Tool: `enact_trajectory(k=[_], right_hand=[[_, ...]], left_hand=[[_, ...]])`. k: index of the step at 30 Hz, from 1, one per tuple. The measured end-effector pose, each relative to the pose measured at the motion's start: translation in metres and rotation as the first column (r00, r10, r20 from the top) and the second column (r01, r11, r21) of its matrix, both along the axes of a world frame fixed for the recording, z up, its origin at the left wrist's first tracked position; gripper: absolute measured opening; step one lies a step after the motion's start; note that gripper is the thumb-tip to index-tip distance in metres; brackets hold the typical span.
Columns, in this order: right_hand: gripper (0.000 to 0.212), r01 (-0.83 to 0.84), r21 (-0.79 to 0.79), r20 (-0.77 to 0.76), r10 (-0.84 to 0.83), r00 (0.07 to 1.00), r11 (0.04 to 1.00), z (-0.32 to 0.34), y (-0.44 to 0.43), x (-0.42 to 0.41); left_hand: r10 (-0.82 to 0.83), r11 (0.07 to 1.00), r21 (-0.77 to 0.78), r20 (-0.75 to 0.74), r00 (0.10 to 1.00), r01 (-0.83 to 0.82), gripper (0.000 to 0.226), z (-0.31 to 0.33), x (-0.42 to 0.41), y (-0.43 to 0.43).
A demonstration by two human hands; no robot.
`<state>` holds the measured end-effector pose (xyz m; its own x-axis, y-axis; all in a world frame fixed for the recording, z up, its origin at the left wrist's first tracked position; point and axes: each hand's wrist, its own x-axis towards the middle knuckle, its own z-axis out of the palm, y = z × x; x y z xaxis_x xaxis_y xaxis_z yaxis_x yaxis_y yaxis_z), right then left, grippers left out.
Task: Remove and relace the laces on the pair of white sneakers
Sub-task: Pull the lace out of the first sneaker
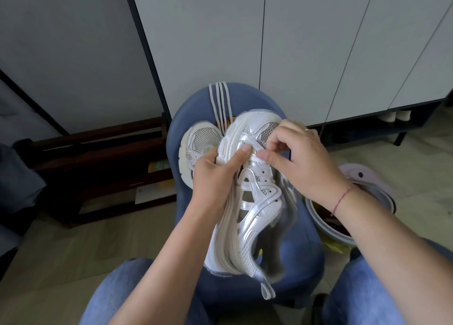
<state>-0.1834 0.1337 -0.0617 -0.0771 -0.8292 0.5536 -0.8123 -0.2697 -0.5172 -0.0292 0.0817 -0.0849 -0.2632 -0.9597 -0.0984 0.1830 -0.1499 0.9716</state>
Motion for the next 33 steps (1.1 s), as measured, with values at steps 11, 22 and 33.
enact_trajectory(k=[11, 22, 33], right_hand=[[0.019, 0.028, 0.059, 0.467, -0.052, 0.883, 0.998, 0.016, 0.011, -0.021], [0.027, 0.052, -0.026, -0.096, -0.054, 0.994, 0.998, 0.002, 0.002, -0.001], [0.016, 0.115, 0.221, 0.549, -0.221, 0.806, 0.969, -0.008, 0.001, -0.023]], left_hand=[[-0.037, 0.997, 0.063, -0.022, 0.999, 0.038, 0.032, 0.003, -0.001, 0.002], [-0.014, 1.0, -0.012, 0.001, 1.0, 0.014, 0.03, 0.002, -0.001, 0.003], [-0.054, 0.973, 0.214, -0.172, 0.984, 0.091, 0.04, 0.007, 0.014, -0.009]])
